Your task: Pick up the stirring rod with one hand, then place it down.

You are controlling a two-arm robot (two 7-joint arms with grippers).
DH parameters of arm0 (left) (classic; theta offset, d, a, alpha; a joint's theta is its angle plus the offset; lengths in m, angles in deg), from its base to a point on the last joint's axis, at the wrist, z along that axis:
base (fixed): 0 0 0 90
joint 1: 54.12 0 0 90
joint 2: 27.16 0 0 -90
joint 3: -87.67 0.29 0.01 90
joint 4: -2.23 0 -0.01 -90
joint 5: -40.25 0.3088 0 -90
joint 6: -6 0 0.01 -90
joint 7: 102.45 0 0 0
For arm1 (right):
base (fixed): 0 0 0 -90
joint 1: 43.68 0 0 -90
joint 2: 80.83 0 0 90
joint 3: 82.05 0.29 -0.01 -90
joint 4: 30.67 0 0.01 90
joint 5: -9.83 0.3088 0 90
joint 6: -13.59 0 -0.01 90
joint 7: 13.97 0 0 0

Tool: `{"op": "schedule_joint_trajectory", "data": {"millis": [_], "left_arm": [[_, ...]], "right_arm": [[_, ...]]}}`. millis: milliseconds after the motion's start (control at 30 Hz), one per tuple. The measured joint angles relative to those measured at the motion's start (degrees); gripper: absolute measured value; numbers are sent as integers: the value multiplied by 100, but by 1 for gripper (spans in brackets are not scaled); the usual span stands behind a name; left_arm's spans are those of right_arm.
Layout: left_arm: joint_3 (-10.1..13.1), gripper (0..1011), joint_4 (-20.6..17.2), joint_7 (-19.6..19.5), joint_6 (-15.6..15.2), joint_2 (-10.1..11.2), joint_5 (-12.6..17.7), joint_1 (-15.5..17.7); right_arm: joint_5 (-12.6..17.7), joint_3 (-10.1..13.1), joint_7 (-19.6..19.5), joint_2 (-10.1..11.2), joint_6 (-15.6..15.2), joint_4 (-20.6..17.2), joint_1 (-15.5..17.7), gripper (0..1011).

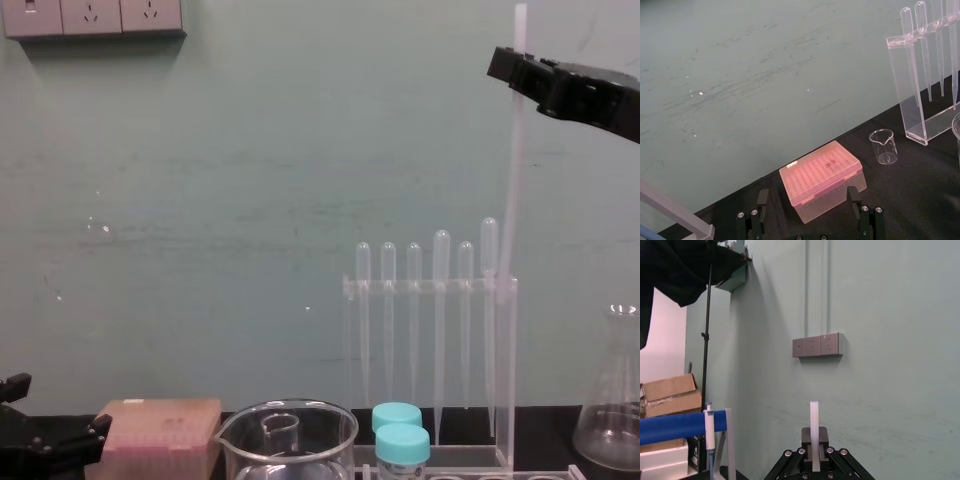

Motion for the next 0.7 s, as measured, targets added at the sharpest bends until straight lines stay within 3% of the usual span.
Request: {"op": "schedule_joint_trajectory", "data": {"millis": [700], "left_arm": [[0, 1000, 0, 0, 0, 0, 0, 0]], "right_arm": [[-12, -99, 77, 78, -35, 100, -19, 68]]}}
